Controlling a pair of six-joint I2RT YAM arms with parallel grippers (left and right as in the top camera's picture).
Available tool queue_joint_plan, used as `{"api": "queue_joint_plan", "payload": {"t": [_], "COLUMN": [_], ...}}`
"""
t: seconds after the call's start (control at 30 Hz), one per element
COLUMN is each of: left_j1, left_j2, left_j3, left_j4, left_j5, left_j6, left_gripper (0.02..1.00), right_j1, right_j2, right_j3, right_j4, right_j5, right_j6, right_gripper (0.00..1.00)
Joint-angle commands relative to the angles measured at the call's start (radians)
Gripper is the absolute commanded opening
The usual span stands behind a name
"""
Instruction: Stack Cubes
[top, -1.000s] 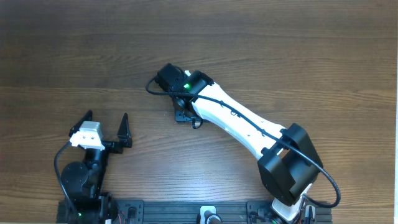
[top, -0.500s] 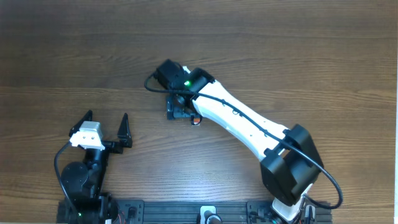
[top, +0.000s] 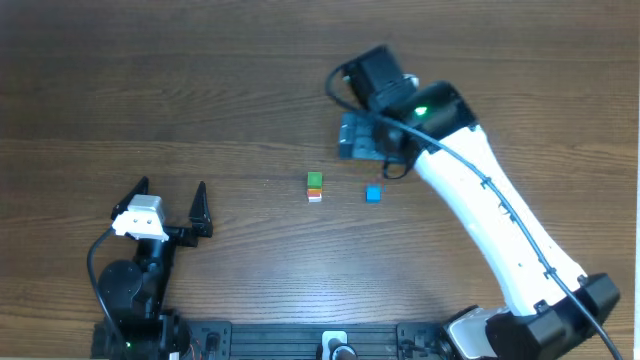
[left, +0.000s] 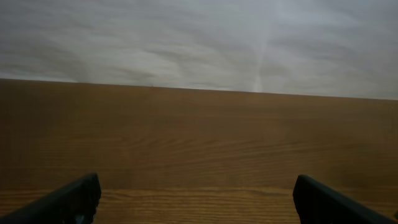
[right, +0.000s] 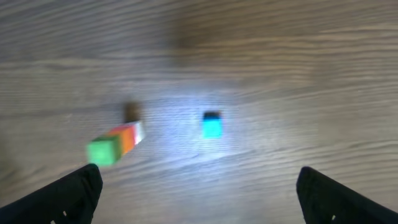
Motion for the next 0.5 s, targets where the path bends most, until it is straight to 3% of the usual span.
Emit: {"api": "queue_joint_plan", "payload": {"t": [0.03, 0.23, 0.5], "left_j1": [0.005, 0.005, 0.005], "left_j2": [-0.008, -0.008, -0.008], "left_j3": [-0.006, -0.006, -0.006], "left_j4": [0.002, 0.002, 0.002], "left_j5": [0.009, 0.009, 0.009], "left_j6": [0.019, 0.018, 0.019], "left_gripper": [1.0, 1.0, 1.0], "right_j1": [-0.033, -0.045, -0.037], "right_j2": [0.013, 0.014, 0.03], "right_j3": [-0.166, -0.39, -0.542], "right_j4": [0.087, 0.278, 0.428], "right_j5": [0.009, -0.069, -0.073], "right_j6": [-0.045, -0.054, -0.056], "right_gripper": [0.993, 0.989, 0.961]}}
